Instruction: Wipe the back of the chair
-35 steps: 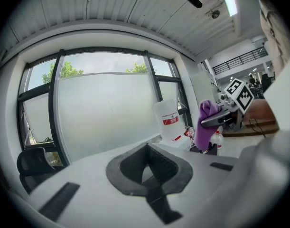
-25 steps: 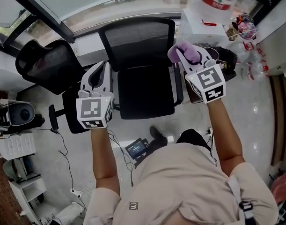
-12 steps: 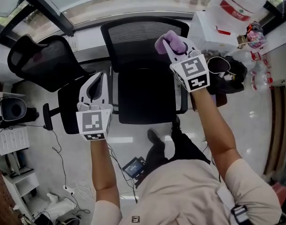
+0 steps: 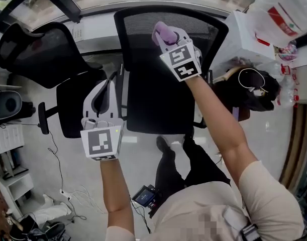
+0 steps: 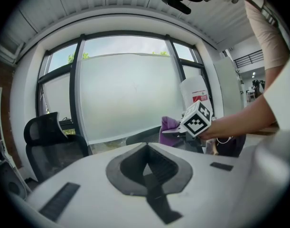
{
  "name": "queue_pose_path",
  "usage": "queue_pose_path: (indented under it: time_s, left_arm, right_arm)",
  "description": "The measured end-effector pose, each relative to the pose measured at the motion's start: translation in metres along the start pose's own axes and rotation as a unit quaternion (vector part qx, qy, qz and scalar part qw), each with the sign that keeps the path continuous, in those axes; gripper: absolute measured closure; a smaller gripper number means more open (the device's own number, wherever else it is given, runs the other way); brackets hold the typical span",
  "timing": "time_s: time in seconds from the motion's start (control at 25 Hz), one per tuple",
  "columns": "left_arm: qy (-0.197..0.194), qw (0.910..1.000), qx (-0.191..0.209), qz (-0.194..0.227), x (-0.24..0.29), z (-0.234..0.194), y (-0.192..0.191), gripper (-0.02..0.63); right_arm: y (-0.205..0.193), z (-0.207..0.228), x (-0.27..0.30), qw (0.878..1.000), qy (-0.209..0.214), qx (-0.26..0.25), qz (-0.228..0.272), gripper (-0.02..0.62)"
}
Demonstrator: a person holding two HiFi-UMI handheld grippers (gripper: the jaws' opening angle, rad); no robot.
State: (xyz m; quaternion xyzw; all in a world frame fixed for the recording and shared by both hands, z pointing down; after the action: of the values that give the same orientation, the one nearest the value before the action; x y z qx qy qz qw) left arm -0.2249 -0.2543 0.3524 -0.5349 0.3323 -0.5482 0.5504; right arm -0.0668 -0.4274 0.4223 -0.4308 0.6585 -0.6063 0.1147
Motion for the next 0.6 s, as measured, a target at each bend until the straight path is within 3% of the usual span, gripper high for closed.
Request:
queue_pose_path:
  time_s: [0.28,0.48,0.6]
  left_arm:
    - [0.006,0.9997,-0.014,-0.021,0.006,-0.004,-0.043,0.6]
    - [0.024,0.997,-0.029,-0.067,0.007,-0.008,-0.072,0.6]
    - [0.024,0.9968,-0.032,-0.069,0.012,-0.007,-0.082,0.6]
  right_arm:
    - [-0.014,-0.039,0.083,0.998,0.034,-0.053,-0.011,0.566]
    - [-0.023,-0.048,0.13,0.997,0.043,-0.063,-0.018,0.565]
    - [-0.029,-0.048,0.148,0.996,0.05,-0.069,-0.031,0.565]
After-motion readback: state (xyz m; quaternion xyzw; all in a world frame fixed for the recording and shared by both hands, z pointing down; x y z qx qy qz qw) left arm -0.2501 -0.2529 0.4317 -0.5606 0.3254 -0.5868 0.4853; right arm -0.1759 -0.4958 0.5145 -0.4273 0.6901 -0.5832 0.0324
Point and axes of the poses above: the fingertips, and each gripper's own axes: x forward along the fingers, z to its right, y out of its top, the point moved 3 cm from there along -x, backward along the fingers, and after that the axes turned 6 degrees about y, right-handed, at the moved point
